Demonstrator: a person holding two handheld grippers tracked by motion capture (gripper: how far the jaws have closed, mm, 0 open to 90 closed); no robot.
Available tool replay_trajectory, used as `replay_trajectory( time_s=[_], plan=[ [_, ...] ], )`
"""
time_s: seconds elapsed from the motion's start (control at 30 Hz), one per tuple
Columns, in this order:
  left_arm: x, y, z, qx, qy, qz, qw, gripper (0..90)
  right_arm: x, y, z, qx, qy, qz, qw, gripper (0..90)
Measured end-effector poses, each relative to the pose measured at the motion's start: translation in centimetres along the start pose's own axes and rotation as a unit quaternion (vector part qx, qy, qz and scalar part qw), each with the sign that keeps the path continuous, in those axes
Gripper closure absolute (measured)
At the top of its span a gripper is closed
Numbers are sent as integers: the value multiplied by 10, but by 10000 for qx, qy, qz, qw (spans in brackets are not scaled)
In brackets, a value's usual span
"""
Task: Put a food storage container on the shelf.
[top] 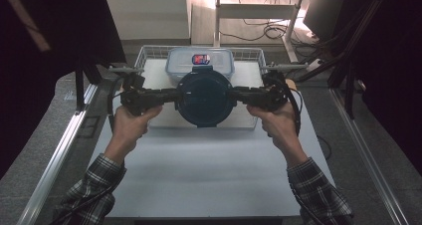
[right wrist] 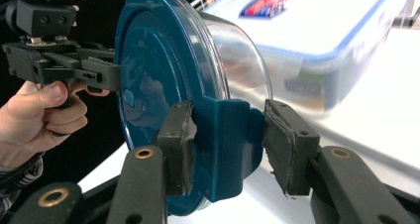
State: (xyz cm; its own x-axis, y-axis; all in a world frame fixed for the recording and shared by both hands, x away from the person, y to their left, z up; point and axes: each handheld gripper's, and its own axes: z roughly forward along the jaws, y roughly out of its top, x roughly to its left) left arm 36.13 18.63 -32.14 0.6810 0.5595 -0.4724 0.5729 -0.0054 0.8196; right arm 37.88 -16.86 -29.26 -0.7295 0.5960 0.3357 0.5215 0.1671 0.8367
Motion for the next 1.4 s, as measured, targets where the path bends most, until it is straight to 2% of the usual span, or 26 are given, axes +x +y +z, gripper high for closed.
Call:
replay_trajectory(
  time_s=[0.2, 0.43, 0.83, 1.07, 1.23, 1.4],
  plan=[
    [5, 22, -3, -94, -41, 9, 9999, 562, 0, 25, 0, -135, -43, -52, 9999, 560],
    [11, 47, -7, -209, -64, -76, 9997, 561, -1, 51, 3, -277, -33, -60, 9996, 560],
    [19, 90, -13, -295, 217, -3, 9993, 560, -14, 79, 18, -424, 80, 136, 9990, 560],
    [26, 101, -8, -378, 256, -20, 9990, 560, -24, 93, 24, -479, 112, 180, 9986, 559],
    [34, 102, -3, -459, 245, -87, 9986, 560, -32, 96, 30, -487, 133, 261, 9984, 559],
    [36, 102, -1, -563, 315, 70, 9979, 556, -37, 99, 34, -524, 145, 252, 9982, 552]
  ],
)
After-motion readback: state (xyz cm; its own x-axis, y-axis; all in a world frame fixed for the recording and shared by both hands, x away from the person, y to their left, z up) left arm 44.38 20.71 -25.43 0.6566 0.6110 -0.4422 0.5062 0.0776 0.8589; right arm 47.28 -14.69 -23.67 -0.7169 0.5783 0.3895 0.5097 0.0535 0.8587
